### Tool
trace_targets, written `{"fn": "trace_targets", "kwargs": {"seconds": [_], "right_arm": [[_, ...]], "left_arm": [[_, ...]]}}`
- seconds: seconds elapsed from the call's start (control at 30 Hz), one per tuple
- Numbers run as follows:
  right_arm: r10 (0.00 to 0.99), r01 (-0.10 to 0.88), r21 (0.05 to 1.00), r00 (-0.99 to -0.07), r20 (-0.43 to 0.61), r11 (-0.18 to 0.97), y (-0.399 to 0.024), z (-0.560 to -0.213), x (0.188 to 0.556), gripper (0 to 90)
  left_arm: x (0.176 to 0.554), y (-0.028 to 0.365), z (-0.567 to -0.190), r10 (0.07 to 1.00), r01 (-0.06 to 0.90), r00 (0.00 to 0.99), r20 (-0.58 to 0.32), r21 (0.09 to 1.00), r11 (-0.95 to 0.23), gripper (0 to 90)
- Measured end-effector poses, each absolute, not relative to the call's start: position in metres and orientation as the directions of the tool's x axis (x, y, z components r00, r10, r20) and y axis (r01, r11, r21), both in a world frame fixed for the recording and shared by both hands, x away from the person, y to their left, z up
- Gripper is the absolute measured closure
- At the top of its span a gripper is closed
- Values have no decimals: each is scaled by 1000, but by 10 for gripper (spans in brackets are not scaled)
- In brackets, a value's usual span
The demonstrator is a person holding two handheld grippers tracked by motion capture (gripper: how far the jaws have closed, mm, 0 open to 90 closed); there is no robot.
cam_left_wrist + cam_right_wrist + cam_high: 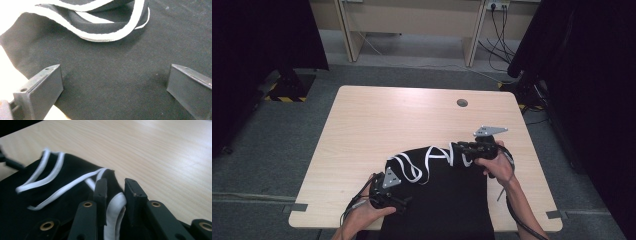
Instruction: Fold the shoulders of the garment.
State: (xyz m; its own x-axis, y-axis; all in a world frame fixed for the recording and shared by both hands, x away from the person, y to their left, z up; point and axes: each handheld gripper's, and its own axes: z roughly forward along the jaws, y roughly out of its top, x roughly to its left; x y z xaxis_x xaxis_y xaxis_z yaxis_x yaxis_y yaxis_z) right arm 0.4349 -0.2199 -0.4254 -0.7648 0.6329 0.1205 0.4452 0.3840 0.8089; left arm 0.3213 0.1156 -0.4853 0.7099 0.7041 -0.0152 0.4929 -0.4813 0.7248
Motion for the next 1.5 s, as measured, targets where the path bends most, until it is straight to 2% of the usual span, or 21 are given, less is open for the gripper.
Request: {"fn": "trace_targets", "kwargs": {"seconds": [0.13,0.2,0.37,0.5,0.73,0.83,0.9,1.17,1.33,1.37,1.5], "right_arm": [[593,370,826,-804,54,426,-225,-424,396,667],[581,364,827,-812,56,429,-230,-428,376,585],[592,370,842,-803,78,392,-240,-430,360,524],[633,395,824,-772,58,406,-245,-434,364,515],[700,473,724,-714,-19,502,-245,-468,374,491],[738,504,734,-674,4,456,-250,-476,381,458],[749,499,732,-662,-23,464,-250,-476,381,427],[775,515,728,-631,-37,453,-264,-467,372,433],[817,549,746,-577,12,376,-275,-477,390,440],[830,560,743,-557,10,367,-276,-477,394,403],[856,578,740,-518,8,343,-278,-477,408,387]], "left_arm": [[321,116,-485,704,493,710,-15,725,-481,0],[321,116,-485,704,493,710,-15,725,-481,0],[321,116,-485,704,493,710,-16,725,-481,0],[321,116,-485,704,493,710,-16,725,-481,0],[321,116,-485,704,493,710,-15,725,-481,0],[321,116,-485,704,493,710,-15,725,-481,0],[321,116,-485,704,493,710,-16,725,-481,0],[321,116,-485,704,493,710,-16,725,-481,0],[321,116,-485,705,494,709,-15,725,-481,0],[322,116,-485,705,494,709,-16,725,-481,0],[323,115,-485,709,498,705,-17,724,-477,0]]}}
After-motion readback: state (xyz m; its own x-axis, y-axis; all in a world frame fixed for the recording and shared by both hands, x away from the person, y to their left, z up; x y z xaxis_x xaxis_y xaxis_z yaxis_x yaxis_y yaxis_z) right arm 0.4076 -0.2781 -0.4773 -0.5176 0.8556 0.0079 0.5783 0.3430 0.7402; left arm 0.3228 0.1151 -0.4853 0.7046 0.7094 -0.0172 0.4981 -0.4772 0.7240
